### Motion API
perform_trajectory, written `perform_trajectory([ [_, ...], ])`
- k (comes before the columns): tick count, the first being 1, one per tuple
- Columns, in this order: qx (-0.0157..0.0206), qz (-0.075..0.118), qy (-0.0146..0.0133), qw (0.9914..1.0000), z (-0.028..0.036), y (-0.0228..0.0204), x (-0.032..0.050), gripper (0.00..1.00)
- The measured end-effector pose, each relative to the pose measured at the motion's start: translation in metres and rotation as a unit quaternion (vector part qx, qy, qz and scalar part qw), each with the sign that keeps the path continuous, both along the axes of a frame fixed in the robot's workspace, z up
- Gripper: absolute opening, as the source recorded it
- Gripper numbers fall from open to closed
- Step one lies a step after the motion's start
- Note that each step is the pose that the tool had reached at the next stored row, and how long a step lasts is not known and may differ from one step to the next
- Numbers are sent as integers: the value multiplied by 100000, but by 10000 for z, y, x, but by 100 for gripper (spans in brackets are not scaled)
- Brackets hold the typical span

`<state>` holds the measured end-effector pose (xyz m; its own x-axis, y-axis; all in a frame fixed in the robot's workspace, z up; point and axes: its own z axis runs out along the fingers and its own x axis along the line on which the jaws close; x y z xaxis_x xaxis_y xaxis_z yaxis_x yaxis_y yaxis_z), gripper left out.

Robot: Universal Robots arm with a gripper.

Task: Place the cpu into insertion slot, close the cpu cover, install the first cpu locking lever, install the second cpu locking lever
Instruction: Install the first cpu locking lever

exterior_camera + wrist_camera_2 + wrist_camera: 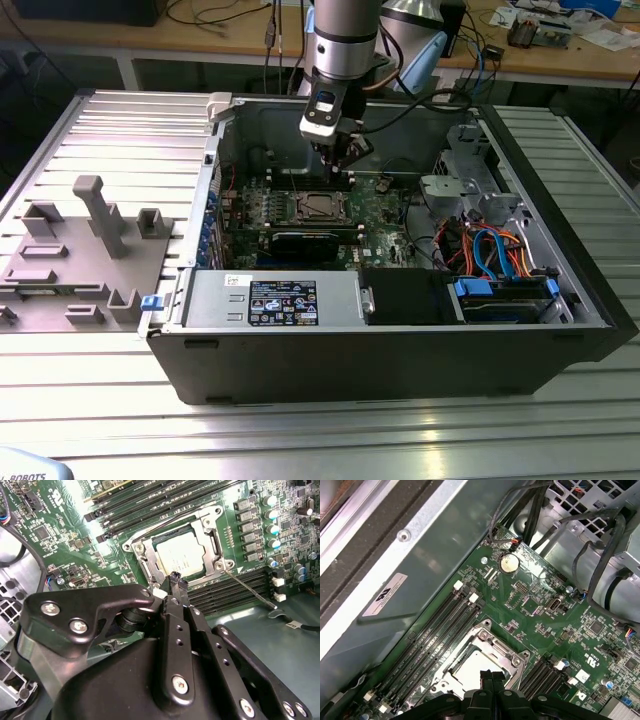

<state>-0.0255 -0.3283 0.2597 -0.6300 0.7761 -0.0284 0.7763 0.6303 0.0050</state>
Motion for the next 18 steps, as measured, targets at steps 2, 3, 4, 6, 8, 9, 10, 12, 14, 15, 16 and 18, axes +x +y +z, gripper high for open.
perform_trajectory([
  [2,-1,310,0,100000,0,0,0,11],
  [3,-3,662,0,99998,0,0,0,11],
  [4,0,990,-1,99995,0,0,0,11],
  [6,-2,1321,2,99991,0,0,0,11],
  [8,-1,1710,0,99985,0,0,0,11],
  [9,-2,1866,0,99983,0,0,0,11],
  [10,-2,2164,1,99977,0,0,0,11],
  [12,-1,2461,-2,99970,0,0,0,11],
  [14,-1,2728,2,99963,0,0,0,11],
  [15,-2,2842,0,99960,0,0,0,11],
  [16,-2,2950,3,99956,0,0,0,11],
  [18,-1,3262,0,99947,0,0,0,11],
])
